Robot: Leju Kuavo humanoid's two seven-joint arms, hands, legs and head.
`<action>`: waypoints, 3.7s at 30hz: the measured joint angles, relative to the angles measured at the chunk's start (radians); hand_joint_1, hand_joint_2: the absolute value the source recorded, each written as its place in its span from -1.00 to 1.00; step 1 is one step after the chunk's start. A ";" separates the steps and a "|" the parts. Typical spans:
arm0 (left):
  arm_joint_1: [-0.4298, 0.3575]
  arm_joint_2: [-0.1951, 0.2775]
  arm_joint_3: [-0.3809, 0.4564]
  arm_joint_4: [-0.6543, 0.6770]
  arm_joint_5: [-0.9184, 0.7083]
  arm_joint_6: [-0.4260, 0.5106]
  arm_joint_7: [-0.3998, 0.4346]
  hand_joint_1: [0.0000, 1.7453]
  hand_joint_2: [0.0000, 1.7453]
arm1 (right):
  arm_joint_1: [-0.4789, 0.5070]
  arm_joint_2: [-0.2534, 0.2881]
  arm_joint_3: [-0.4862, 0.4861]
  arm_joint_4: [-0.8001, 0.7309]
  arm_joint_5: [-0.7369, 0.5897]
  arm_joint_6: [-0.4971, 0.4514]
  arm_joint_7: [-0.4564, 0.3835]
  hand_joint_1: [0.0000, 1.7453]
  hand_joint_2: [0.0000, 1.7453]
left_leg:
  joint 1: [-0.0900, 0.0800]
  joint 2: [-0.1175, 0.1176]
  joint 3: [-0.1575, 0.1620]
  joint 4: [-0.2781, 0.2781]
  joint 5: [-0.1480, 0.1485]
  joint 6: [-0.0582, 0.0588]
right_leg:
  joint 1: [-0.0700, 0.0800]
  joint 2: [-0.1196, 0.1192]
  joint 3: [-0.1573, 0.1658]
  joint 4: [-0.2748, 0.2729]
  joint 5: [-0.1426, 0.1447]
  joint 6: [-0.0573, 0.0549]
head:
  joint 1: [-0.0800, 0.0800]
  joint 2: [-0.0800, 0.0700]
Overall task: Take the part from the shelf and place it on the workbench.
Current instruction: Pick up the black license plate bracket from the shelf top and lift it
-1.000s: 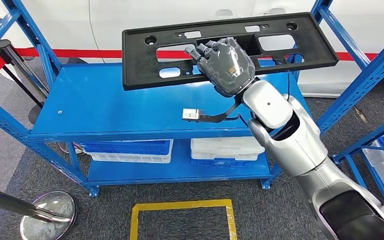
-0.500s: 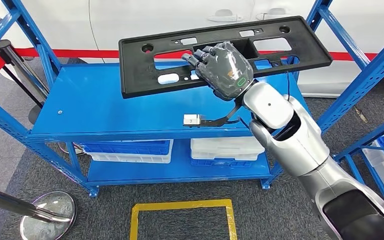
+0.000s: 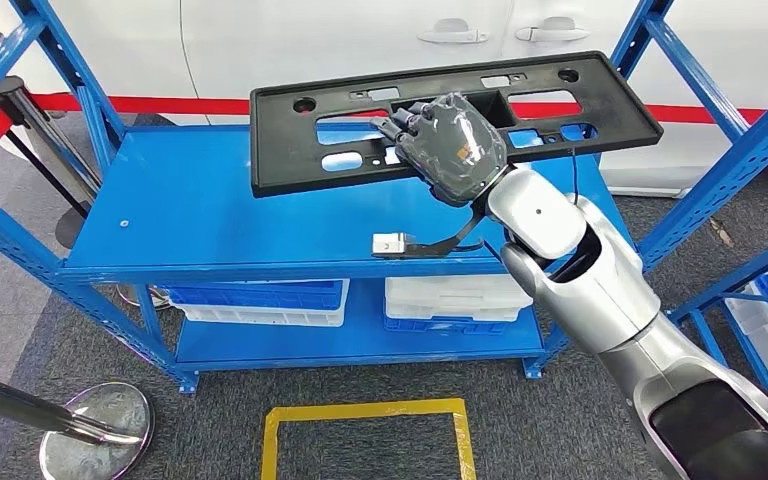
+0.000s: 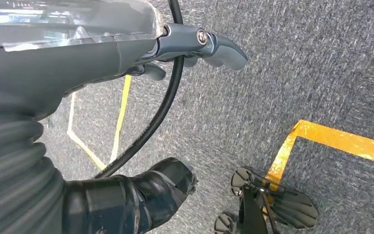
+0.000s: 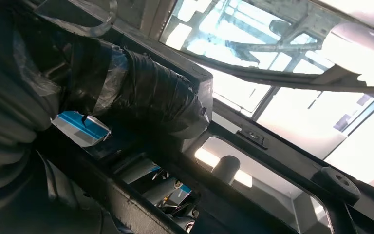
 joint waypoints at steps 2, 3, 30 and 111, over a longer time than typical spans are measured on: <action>-0.002 -0.002 0.002 0.000 -0.002 0.000 0.003 -1.00 1.00 | 0.000 -0.002 0.000 0.008 -0.002 -0.001 0.000 1.00 1.00 | 0.004 0.003 0.006 -0.011 0.008 0.008 | 0.002 -0.001 -0.032 0.079 -0.056 -0.001 | 0.000 0.000; -0.003 -0.002 0.003 0.000 -0.003 0.001 0.004 -1.00 1.00 | 0.001 -0.003 0.001 0.012 -0.003 -0.002 -0.001 1.00 1.00 | 0.002 0.003 0.005 -0.011 0.009 0.011 | 0.003 -0.001 -0.060 0.140 -0.090 -0.003 | 0.000 0.000; -0.011 -0.003 0.022 0.000 -0.033 0.005 0.006 -1.00 1.00 | -0.006 -0.005 0.002 0.055 -0.004 -0.004 -0.002 1.00 1.00 | 0.005 0.000 0.087 -0.008 -0.070 -0.017 | 0.003 -0.008 -0.108 0.006 0.115 -0.006 | 0.000 0.000; -0.019 -0.014 0.072 0.000 -0.078 -0.003 0.010 -1.00 1.00 | -0.140 -0.075 0.144 0.093 0.068 0.042 -0.003 1.00 1.00 | 0.001 0.013 -0.061 0.016 0.043 -0.007 | 0.015 -0.009 -0.015 0.137 -0.008 -0.021 | 0.001 0.000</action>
